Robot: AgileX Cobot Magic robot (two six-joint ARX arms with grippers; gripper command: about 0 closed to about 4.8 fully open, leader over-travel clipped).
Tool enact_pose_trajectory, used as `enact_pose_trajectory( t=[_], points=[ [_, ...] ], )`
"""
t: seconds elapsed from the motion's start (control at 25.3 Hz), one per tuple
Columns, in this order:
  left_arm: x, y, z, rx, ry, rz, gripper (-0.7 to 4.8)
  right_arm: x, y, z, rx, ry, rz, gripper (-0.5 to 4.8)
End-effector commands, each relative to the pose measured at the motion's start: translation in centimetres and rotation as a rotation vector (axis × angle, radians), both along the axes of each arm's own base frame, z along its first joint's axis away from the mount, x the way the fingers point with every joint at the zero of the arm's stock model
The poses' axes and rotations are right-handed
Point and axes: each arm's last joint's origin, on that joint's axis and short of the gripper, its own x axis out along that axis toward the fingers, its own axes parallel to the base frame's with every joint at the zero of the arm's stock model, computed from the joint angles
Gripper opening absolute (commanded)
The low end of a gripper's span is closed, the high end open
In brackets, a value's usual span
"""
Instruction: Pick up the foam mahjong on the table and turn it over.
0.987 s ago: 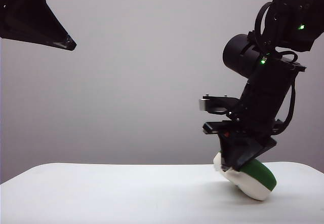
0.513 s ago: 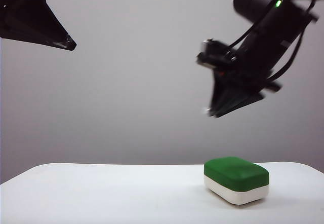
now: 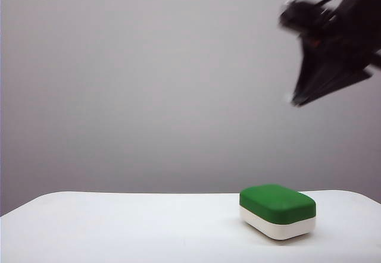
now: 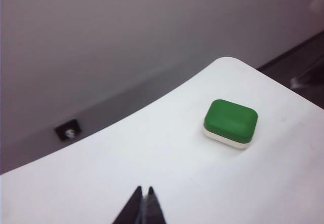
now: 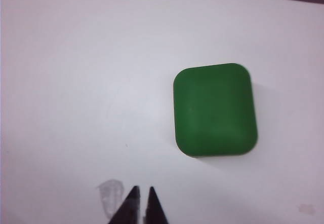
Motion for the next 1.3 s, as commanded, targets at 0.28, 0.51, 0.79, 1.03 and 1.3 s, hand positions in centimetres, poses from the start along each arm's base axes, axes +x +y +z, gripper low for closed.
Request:
enact_pose_trajectory(
  t=[0.28, 0.51, 0.79, 1.03, 1.3],
  points=[
    [-3.6, 1.6, -3.4, -0.032, -0.074, 0.165, -0.05, -8.4, -4.3, 5.8, 0.103, -0.414, -0.206, -0.01],
    [-6.0, 2.6, -3.3, -0.160, -0.162, 0.242, -0.05, -14.5, -7.3, 4.7, 0.127, -0.580, -0.336, -0.01],
    [-7.5, 3.1, -4.8, -0.250, -0.248, 0.247, -0.05, -18.7, -9.4, 2.4, 0.169, -0.682, -0.466, -0.01],
    [-6.8, 2.8, -7.2, -0.284, -0.222, 0.245, -0.05, -18.2, -9.2, 3.6, 0.307, -0.736, -0.491, -0.01],
    [-5.3, 2.4, -9.8, -0.316, -0.267, 0.240, -0.05, -15.3, -8.1, 0.4, 0.373, -0.838, -0.508, -0.01]
  ],
)
